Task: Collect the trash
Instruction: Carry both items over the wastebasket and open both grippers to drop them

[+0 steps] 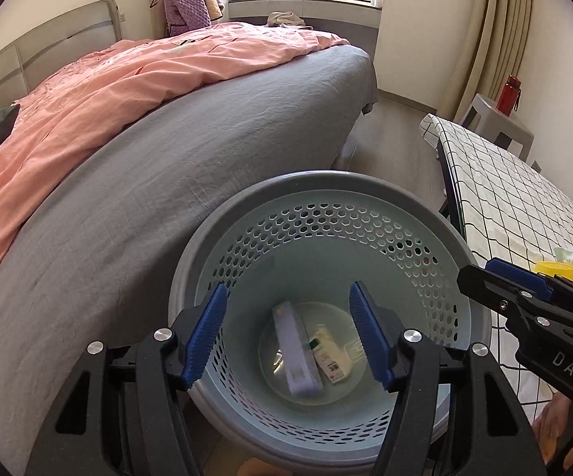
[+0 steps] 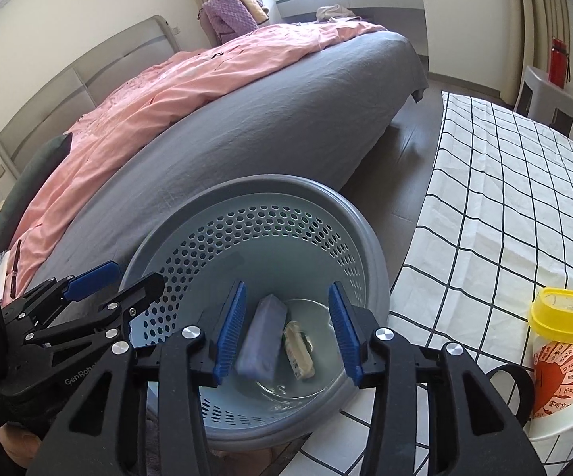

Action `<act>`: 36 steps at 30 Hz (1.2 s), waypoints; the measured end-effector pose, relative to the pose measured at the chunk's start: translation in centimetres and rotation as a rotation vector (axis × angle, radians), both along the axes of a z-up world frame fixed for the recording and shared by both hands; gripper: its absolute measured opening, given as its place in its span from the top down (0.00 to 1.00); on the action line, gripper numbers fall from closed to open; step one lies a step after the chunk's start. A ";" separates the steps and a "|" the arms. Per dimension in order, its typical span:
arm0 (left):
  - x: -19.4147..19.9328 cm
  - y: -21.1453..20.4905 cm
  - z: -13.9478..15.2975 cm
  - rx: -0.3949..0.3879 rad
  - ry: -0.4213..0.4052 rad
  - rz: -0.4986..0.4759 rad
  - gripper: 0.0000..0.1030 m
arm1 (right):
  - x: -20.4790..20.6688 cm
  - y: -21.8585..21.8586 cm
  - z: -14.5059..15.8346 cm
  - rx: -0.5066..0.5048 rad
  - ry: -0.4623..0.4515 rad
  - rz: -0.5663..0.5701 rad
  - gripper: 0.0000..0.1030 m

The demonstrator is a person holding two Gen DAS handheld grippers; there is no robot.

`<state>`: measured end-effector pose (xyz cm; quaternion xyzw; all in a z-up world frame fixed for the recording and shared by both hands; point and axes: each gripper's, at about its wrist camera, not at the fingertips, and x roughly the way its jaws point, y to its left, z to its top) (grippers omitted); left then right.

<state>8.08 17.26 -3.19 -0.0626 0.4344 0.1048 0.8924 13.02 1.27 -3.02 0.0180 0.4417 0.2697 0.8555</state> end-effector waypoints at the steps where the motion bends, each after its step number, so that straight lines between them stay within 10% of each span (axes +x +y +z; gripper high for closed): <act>1: 0.0 0.0 0.0 0.003 0.001 0.003 0.40 | 0.0 0.0 0.0 0.001 0.000 0.000 0.57; 36: -1.2 0.4 1.3 0.047 -0.058 0.035 0.29 | -2.7 -1.8 0.8 -0.019 -0.031 -0.037 0.46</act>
